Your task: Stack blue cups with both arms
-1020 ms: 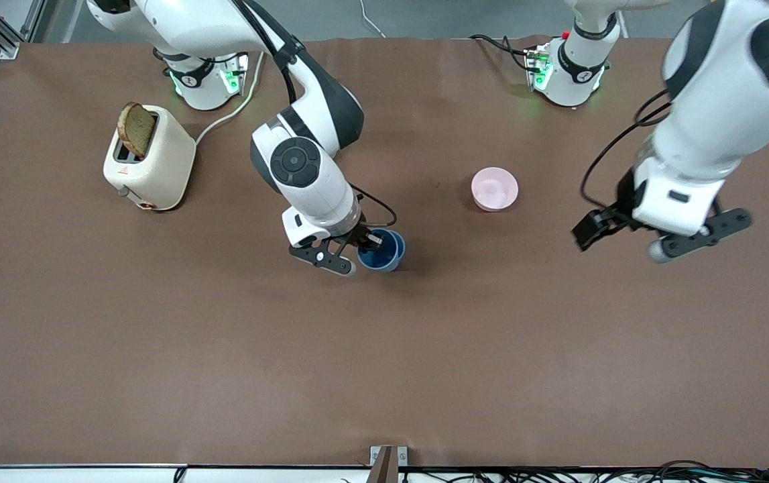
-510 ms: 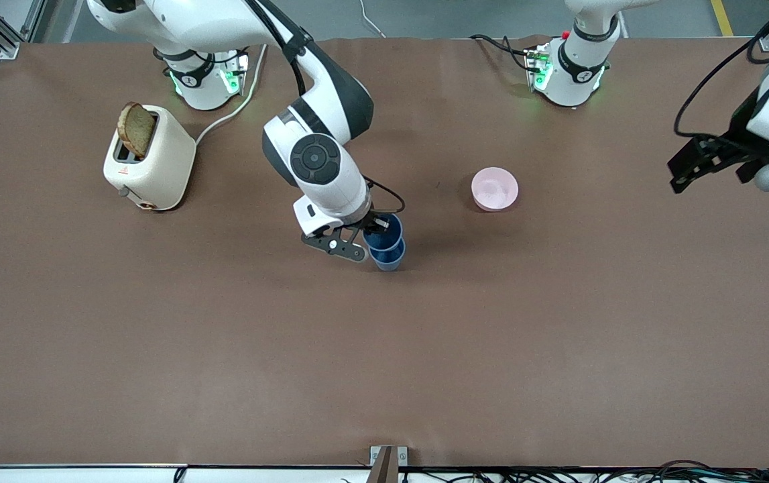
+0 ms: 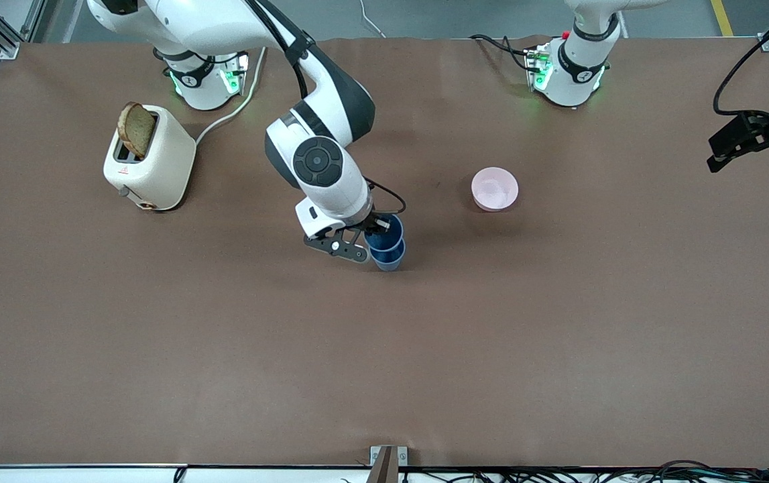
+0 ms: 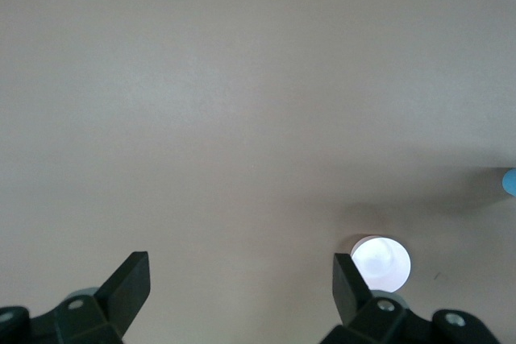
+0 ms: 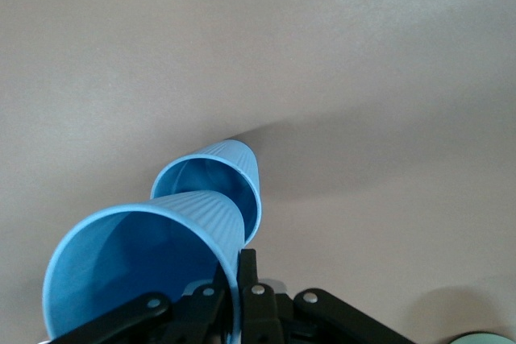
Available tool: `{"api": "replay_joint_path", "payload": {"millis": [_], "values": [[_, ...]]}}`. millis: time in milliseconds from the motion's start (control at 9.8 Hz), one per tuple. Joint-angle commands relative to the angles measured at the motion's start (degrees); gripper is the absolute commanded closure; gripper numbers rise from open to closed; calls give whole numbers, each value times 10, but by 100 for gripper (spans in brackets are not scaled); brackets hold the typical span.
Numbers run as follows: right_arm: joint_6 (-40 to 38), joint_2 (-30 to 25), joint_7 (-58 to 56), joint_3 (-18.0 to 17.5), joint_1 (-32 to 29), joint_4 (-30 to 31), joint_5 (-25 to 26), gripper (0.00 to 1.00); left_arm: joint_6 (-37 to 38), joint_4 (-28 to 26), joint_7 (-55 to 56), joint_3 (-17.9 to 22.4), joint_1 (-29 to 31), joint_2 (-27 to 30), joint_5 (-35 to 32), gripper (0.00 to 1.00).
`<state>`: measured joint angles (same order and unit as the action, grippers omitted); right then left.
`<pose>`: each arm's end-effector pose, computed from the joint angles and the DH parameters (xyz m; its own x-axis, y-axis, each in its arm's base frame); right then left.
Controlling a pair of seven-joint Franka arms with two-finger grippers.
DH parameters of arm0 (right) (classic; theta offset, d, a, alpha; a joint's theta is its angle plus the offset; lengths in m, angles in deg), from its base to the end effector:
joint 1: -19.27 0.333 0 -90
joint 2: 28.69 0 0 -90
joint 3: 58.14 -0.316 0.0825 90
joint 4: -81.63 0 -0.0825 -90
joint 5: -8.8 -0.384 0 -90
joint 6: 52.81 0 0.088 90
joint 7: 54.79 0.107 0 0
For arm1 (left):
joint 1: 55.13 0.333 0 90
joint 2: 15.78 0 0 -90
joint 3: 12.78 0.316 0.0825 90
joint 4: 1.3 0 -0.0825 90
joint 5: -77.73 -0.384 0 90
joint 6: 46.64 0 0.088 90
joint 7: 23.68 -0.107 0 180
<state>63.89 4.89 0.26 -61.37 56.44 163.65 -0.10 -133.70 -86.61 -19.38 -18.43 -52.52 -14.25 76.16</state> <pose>0.5443 0.4649 0.3552 0.9388 -0.3181 -0.1322 -0.3327 -0.9368 -0.1081 0.5402 -0.0265 0.6729 0.9980 0.0233 0.0592 0.0249 -0.9994 -0.0255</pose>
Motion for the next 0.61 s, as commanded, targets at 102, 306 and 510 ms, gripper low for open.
{"api": "replay_joint_path", "payload": {"millis": [102,306,510], "values": [[14,6,-13,-2,-2,-1,-9,97,4,-46,-18,3,-14,18,12,0],[15,12,-11,-2,-1,0,-9,88,4,-55,-17,-16,-13,15,11,0],[15,12,-9,0,6,-1,-2,0,4,-58,-18,-18,-15,13,11,0]]}}
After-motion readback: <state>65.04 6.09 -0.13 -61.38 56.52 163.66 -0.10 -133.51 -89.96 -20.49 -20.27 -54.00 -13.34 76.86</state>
